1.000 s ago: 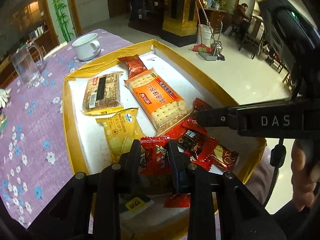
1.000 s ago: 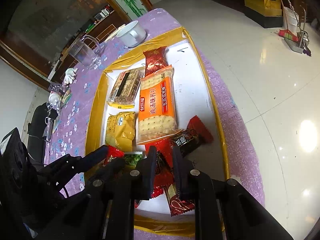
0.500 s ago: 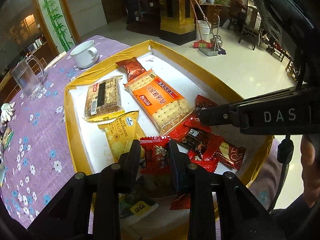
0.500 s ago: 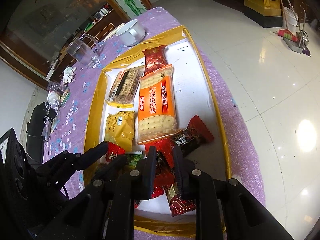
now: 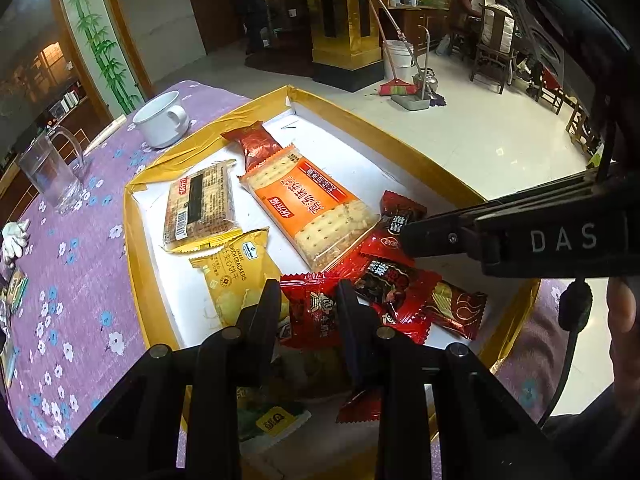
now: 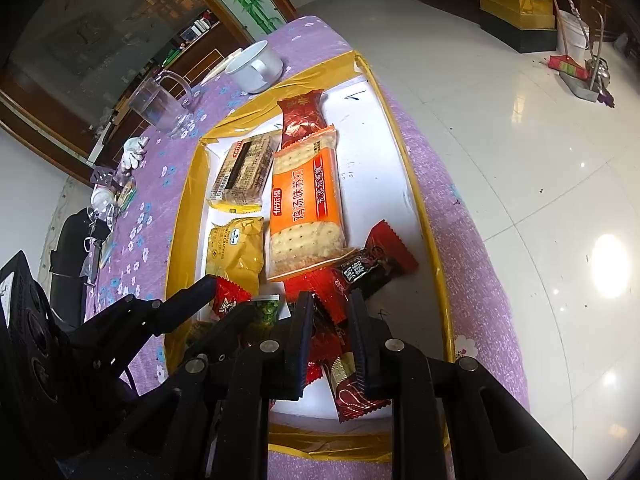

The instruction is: Organize snacks

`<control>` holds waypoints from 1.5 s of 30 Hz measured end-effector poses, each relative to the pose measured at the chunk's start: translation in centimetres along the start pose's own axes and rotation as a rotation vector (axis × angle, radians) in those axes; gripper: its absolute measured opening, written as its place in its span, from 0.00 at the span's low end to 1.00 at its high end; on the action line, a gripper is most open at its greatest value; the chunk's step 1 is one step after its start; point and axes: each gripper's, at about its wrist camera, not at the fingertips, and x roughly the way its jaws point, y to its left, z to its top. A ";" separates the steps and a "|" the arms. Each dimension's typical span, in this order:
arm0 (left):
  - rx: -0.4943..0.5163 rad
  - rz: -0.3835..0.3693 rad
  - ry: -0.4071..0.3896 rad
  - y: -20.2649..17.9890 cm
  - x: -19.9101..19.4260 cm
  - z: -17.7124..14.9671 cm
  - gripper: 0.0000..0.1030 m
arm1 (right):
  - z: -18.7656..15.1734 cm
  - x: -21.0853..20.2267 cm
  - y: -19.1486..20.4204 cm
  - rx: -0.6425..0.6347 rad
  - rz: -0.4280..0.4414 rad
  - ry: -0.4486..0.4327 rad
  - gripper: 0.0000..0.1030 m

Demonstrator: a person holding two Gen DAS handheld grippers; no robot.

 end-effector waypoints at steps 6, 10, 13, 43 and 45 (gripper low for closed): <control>0.004 0.004 -0.003 -0.1 -0.1 0.0 0.25 | -0.2 -0.2 0.1 -0.001 -0.006 -0.002 0.20; -0.004 -0.003 -0.013 0.0 -0.5 -0.1 0.41 | -0.4 -0.5 0.2 -0.002 -0.014 -0.011 0.20; -0.020 -0.017 -0.036 0.3 -1.2 -0.3 0.56 | -0.6 -0.8 0.3 -0.002 -0.024 -0.020 0.23; 0.010 0.094 -0.122 4.5 -13.3 -3.4 0.80 | -8.3 -7.9 4.0 -0.174 -0.220 -0.256 0.72; 0.038 0.118 -0.132 4.4 -13.9 -3.3 0.80 | -8.7 -8.0 4.1 -0.168 -0.226 -0.255 0.72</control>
